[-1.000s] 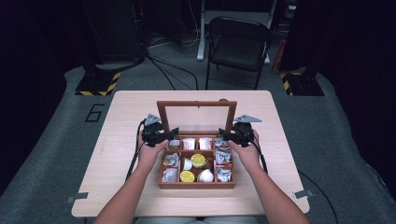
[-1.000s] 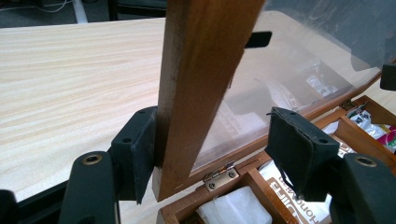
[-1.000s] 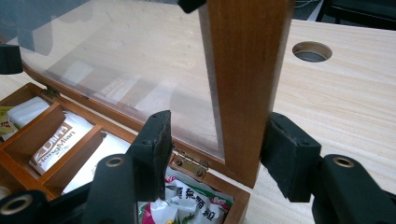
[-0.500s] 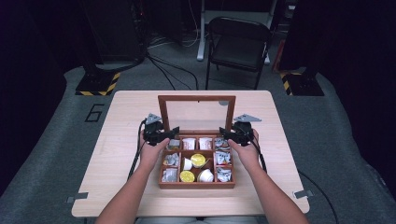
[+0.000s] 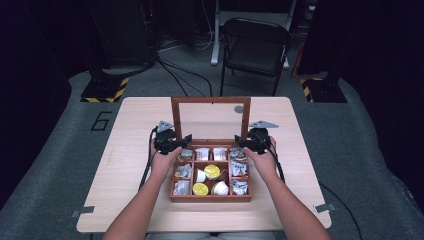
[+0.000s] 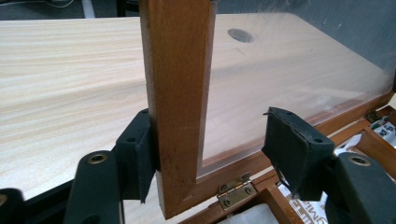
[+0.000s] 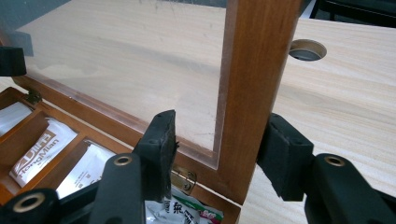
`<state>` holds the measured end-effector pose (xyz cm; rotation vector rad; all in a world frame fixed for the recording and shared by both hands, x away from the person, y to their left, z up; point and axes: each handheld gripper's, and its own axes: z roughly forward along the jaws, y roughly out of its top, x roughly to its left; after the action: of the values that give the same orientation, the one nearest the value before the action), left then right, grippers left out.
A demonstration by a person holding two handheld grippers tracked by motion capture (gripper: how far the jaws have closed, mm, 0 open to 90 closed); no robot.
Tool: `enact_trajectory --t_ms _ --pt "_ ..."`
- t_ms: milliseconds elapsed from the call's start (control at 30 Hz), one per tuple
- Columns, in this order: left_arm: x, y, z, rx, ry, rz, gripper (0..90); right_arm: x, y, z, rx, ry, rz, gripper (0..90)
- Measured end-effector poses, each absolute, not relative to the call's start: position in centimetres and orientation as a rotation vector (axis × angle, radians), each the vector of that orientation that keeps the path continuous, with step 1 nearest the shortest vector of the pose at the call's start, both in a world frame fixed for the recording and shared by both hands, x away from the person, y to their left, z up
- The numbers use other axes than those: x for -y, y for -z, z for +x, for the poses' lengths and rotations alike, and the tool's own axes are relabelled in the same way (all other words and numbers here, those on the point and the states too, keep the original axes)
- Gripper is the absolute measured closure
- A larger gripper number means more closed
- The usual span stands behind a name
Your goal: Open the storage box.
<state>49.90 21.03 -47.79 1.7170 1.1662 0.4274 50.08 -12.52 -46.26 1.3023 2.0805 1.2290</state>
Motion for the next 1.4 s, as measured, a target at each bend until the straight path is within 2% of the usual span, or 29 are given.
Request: enact_trajectory --t_ms 667,1400 --pt "-20.8 48.1 51.0 -1.212 -0.415 1.732 37.1 12.4 46.7 51.1 -2.08 -1.213 1.326 49.8" --pt "-21.2 48.4 51.8 -1.232 -0.344 1.723 37.4 12.5 46.9 51.9 -2.092 -1.208 1.389 49.1"
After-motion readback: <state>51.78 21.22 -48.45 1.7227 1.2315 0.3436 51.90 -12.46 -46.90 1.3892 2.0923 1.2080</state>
